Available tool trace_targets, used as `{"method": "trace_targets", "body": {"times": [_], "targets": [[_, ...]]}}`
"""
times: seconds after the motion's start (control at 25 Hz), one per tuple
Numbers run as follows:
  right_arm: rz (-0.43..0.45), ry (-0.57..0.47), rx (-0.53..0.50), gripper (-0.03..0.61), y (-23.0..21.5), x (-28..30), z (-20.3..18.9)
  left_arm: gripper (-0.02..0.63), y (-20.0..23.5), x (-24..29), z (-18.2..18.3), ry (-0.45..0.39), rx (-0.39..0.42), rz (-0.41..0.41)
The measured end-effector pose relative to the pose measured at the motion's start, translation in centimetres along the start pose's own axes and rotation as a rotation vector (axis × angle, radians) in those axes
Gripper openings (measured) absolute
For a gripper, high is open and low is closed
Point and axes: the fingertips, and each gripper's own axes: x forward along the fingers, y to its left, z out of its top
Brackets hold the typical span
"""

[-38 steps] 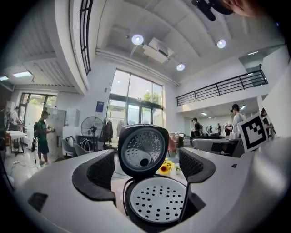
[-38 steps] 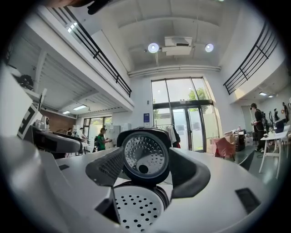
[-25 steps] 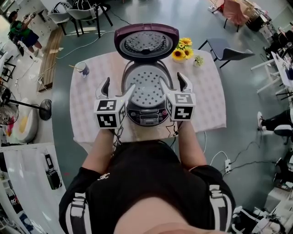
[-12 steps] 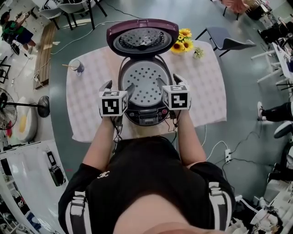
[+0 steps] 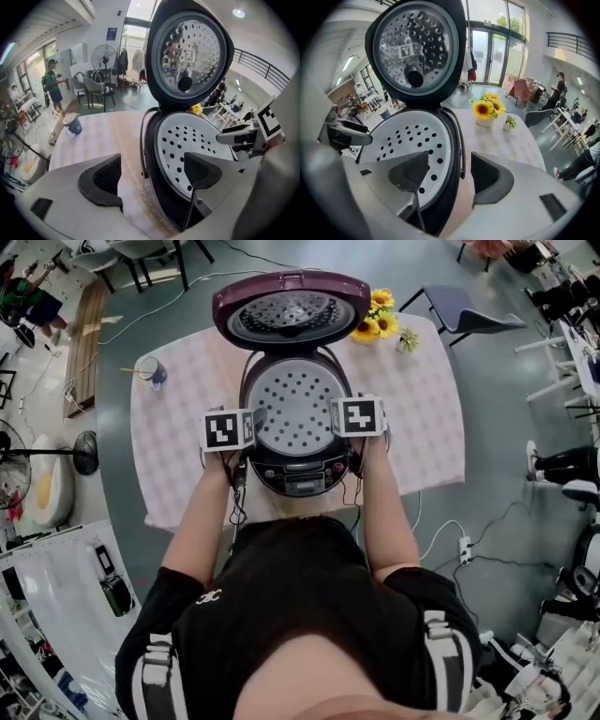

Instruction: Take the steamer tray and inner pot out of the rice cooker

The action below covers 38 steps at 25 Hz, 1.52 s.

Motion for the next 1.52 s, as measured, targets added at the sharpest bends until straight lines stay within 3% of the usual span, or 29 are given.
{"method": "trace_targets", "body": {"times": [0.24, 0.36, 0.56, 0.92, 1.0, 1.16, 1.32, 1.52], "targets": [[-0.001, 0.037, 0.050, 0.284, 0.2, 1.6, -0.6, 0.417, 1.3, 1.3, -0.7, 0.072, -0.015, 0.038], [-0.109, 0.123, 0.029, 0.282, -1.4, 1.6, -1.8, 0.417, 1.6, 2.3, -0.5, 0.096, -0.016, 0.063], [-0.100, 0.089, -0.036, 0.281, -0.7, 2.5, -0.2, 0.417, 2.3, 3.5, -0.8, 0.151, 0.003, 0.137], [-0.138, 0.146, -0.036, 0.250, -1.2, 3.0, -0.6, 0.414, 2.2, 4.6, -1.1, 0.221, -0.031, 0.131], [-0.162, 0.143, -0.031, 0.192, -1.5, 2.8, -0.6, 0.392, 2.1, 4.4, -1.2, 0.227, -0.060, 0.127], [-0.167, 0.130, -0.004, 0.192, -1.6, 2.6, -0.9, 0.343, 1.8, 4.4, -2.3, 0.242, -0.133, 0.110], [-0.172, 0.114, -0.008, 0.192, -1.4, 2.3, -0.5, 0.270, 1.4, 3.6, -2.1, 0.241, -0.137, 0.097], [-0.172, 0.069, -0.010, 0.190, -1.2, 1.2, 0.4, 0.244, 1.3, 3.1, -1.9, 0.215, -0.121, 0.107]]}}
